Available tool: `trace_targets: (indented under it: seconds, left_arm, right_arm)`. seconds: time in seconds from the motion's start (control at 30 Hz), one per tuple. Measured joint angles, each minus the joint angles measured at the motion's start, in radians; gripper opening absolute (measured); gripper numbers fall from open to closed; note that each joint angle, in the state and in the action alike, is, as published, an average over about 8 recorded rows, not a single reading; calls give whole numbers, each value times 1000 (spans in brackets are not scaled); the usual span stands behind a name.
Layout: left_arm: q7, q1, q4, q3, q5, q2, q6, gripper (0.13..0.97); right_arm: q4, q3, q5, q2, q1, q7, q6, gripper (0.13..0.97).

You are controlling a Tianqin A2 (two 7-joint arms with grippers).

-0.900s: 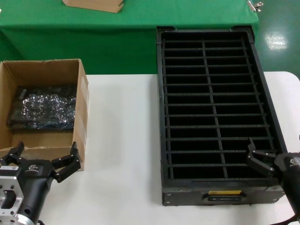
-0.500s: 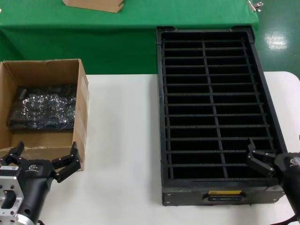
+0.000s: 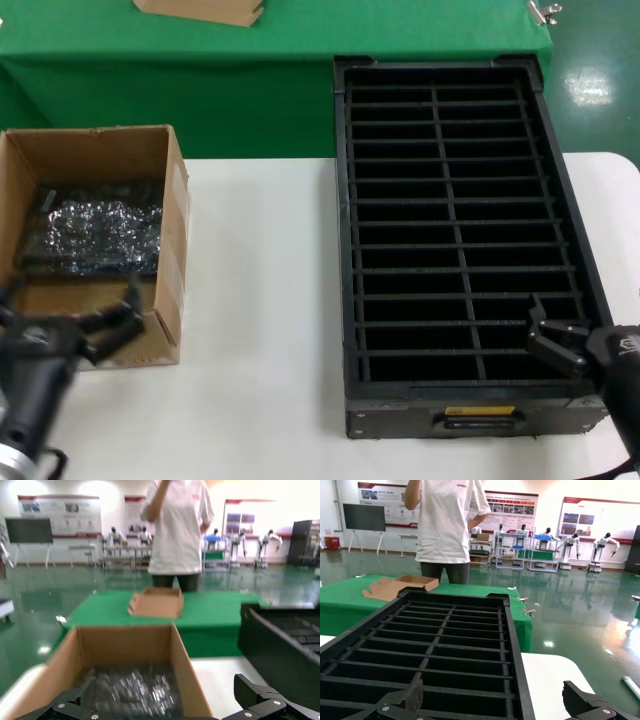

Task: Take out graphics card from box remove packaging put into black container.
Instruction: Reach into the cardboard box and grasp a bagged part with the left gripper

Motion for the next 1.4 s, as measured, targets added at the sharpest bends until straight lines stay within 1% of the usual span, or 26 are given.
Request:
trace_targets:
  seconds: [0.1, 0.2, 0.33, 0.4, 0.47, 0.53, 0.6, 0.7, 0.8, 0.93, 1.03, 1.1, 1.2, 1.3, 1.4]
  left_arm:
    - [-20, 9, -49, -13, -29, -43, -20, 966]
    - [-35, 12, -91, -20, -64, -94, -50, 966]
    - [-22, 0, -126, -12, -119, -170, -115, 966]
    - [4, -13, -133, -1, -144, -206, -155, 966]
    - [46, -33, -132, 15, -163, -239, -198, 966]
    - [102, -61, -122, 35, -173, -265, -237, 966]
    - [166, -98, -101, 59, -172, -284, -269, 966]
    - [282, -170, -51, 110, -164, -308, -304, 966]
    - [407, -255, 13, 182, -175, -334, -325, 966]
    - [567, -373, 100, 305, -231, -375, -335, 966]
    - [659, -449, 153, 392, -286, -403, -334, 966]
    - [705, -489, 181, 441, -321, -418, -332, 966]
    - [751, -531, 207, 495, -364, -435, -332, 966]
    - [776, -554, 221, 526, -391, -445, -334, 966]
    - [788, -565, 226, 541, -406, -450, -336, 966]
  right_arm:
    - [0, 0, 0, 0, 0, 0, 0, 966]
    - [0, 0, 0, 0, 0, 0, 0, 966]
    - [0, 0, 0, 0, 0, 0, 0, 966]
    - [0, 0, 0, 0, 0, 0, 0, 966]
    - [0, 0, 0, 0, 0, 0, 0, 966]
    - [0, 0, 0, 0, 0, 0, 0, 966]
    - [0, 0, 0, 0, 0, 0, 0, 966]
    - [0, 0, 0, 0, 0, 0, 0, 966]
    - [0, 0, 0, 0, 0, 0, 0, 966]
    - [0, 0, 0, 0, 0, 0, 0, 966]
    - [0, 0, 0, 0, 0, 0, 0, 966]
    - [0, 0, 0, 0, 0, 0, 0, 966]
    - [0, 0, 0, 0, 0, 0, 0, 966]
    - [0, 0, 0, 0, 0, 0, 0, 966]
    - [0, 0, 0, 0, 0, 0, 0, 966]
